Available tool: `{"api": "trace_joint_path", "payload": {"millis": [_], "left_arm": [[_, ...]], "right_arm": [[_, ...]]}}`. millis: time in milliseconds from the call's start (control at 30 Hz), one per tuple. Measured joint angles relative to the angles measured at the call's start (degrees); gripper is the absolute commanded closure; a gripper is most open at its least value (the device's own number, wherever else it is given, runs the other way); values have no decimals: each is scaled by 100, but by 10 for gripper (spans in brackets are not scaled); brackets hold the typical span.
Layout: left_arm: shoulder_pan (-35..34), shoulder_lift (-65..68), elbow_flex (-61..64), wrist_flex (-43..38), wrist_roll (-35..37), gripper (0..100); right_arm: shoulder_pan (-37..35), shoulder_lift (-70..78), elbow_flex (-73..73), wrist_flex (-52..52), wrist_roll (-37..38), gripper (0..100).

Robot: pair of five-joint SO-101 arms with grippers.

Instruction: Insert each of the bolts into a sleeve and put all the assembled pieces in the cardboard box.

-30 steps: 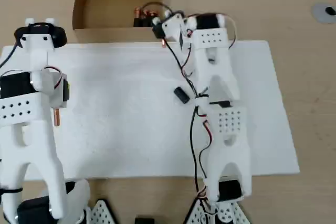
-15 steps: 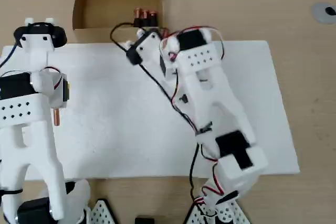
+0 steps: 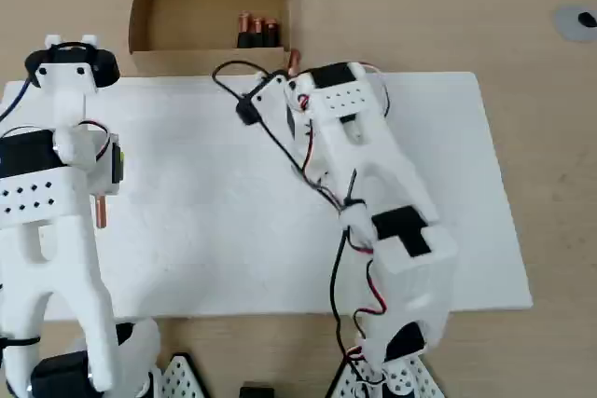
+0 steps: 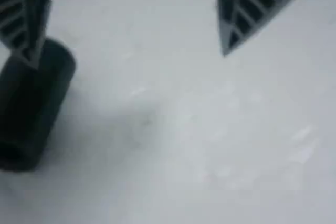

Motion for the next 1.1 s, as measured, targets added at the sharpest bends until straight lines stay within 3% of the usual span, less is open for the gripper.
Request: {"api": "trace_joint_path", "payload": {"millis": [233, 833, 933, 1067, 1100], "left_arm": [[0, 0, 0, 0, 0, 990], [0, 0, 0, 0, 0, 990], [0, 0, 0, 0, 0, 990], [0, 0, 0, 0, 0, 990], [0, 0, 0, 0, 0, 990]], "right_arm": [[598, 580, -809, 273, 97, 736], [826, 1758, -1785, 730, 703, 746], [835, 1811, -1899, 844, 703, 823], [941, 1881, -2154, 932, 703, 996], [941, 1890, -2163, 958, 703, 977]]}}
